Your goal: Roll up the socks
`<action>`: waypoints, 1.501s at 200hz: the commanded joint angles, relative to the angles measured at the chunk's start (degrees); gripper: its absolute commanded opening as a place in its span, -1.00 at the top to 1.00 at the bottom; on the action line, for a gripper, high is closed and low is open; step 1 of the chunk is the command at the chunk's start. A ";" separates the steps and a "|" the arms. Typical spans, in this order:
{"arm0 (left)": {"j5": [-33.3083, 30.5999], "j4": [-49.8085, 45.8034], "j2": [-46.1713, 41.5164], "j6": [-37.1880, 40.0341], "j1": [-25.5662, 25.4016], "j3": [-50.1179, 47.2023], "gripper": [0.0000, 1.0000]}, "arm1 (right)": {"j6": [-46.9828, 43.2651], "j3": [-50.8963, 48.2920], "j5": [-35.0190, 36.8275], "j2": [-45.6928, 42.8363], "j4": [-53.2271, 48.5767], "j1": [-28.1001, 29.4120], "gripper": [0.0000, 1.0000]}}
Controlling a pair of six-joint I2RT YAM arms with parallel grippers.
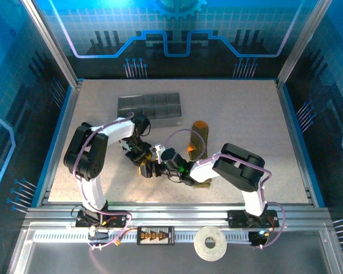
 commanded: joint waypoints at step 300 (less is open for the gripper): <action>-8.32 13.19 -33.66 -3.55 3.99 -19.04 -0.68 | 1.11 3.58 1.60 0.39 -25.23 -2.21 1.00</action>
